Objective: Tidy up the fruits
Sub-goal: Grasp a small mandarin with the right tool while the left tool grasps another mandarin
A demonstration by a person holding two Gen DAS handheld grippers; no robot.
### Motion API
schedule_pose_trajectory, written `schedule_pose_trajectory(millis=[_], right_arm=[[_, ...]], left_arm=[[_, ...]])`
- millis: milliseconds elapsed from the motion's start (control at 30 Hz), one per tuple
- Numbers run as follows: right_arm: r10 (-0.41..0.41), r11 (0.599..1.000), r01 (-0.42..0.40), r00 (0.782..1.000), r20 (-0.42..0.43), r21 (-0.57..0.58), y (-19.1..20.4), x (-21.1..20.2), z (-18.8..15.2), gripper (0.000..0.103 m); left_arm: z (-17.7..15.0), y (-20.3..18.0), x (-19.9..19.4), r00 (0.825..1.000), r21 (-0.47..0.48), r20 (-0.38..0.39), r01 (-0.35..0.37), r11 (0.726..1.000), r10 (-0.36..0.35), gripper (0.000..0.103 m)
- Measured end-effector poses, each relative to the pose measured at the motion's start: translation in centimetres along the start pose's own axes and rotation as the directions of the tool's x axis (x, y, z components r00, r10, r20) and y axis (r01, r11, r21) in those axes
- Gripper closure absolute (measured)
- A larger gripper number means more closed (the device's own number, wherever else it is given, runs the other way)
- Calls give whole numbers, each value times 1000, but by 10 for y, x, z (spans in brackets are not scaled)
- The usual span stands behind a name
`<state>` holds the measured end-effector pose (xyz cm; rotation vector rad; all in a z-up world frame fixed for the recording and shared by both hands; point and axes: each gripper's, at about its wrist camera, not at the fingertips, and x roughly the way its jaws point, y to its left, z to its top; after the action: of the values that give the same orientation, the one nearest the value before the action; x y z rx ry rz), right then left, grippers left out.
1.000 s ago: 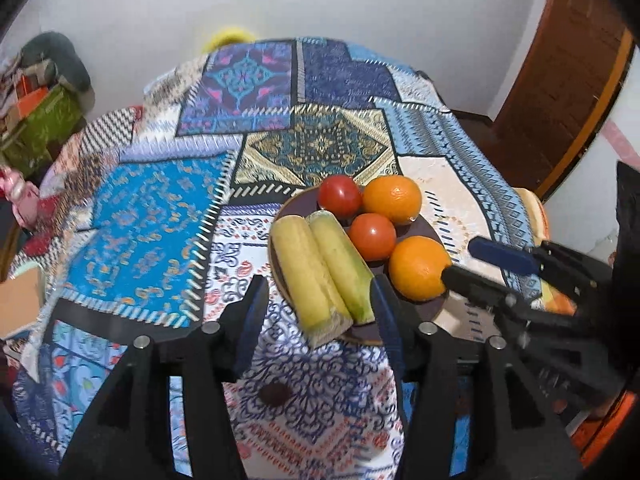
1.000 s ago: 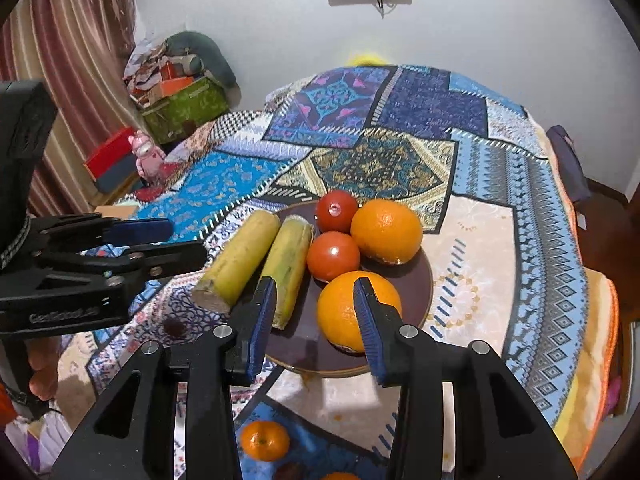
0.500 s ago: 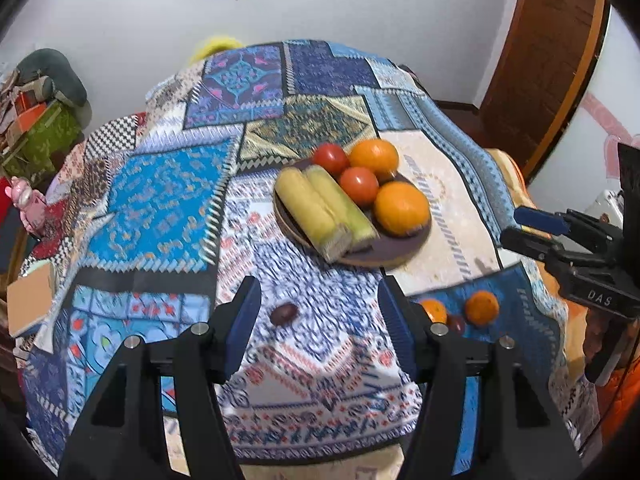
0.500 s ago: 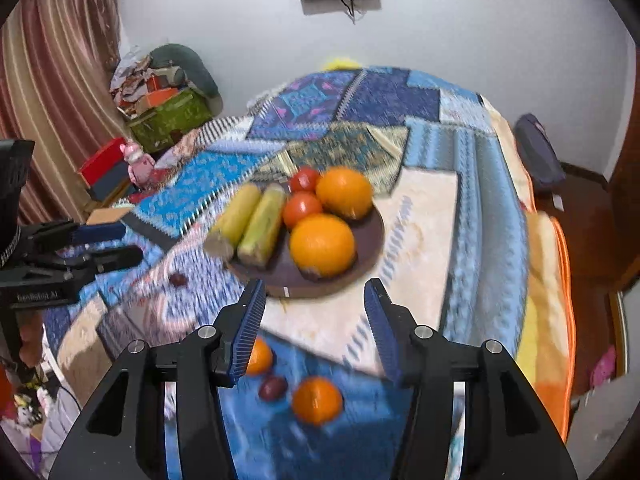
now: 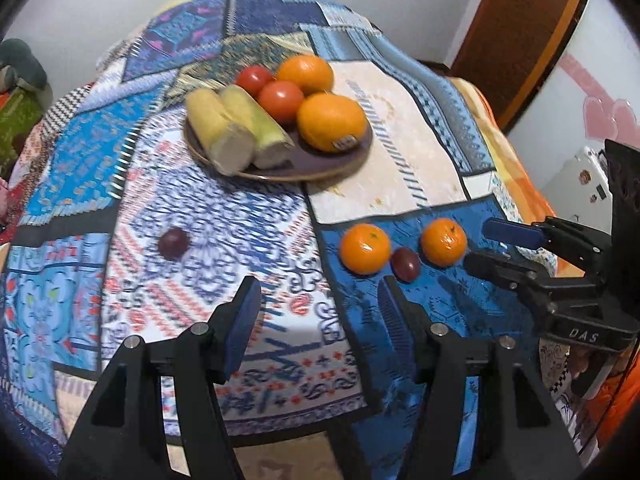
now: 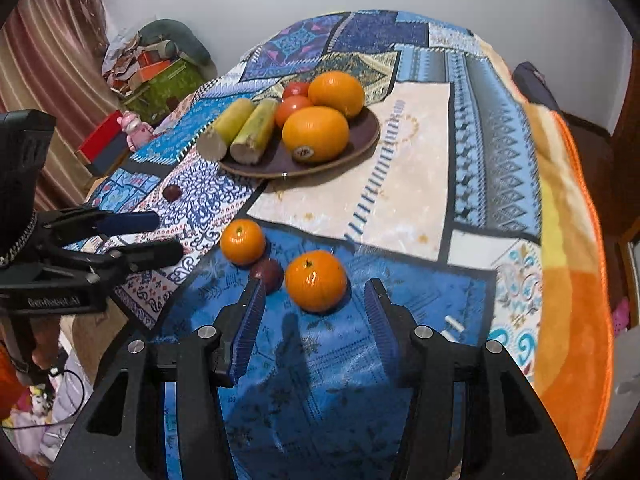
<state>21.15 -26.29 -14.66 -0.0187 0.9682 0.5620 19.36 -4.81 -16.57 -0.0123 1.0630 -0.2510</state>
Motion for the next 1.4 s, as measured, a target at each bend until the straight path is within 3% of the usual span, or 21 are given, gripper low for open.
schedule_pose_trajectory(millis=[400,500,733,833,1167,1400], right_arm=[[43,999,-42,999,-26,33,-6,19,-5,55],[44,999,-43,999,-27,30,-6,21,-6,60],[42,999,-42,999,-16,31,-9,24,-4,67],[39,999,-38,999,-14,22,-8,23,-4,67],[37,999,-37,999,27,21,-6,11,10,67],[44,999,-44,996,73,4,3,5,31,67]], left_arm=[[14,-17,37,999,21,-47,29,999,-28,43],[17,-18,41,999,33,-49,27,999,-25,45],[24,-20,49,998,43,-50,39,998,-37,58],[23,-20,51,997,45,-52,64,997,-61,68],[21,-12,37,998,28,-24,57,998,-57,68],[32,4,11,998,0,39,46,999,-46,68]])
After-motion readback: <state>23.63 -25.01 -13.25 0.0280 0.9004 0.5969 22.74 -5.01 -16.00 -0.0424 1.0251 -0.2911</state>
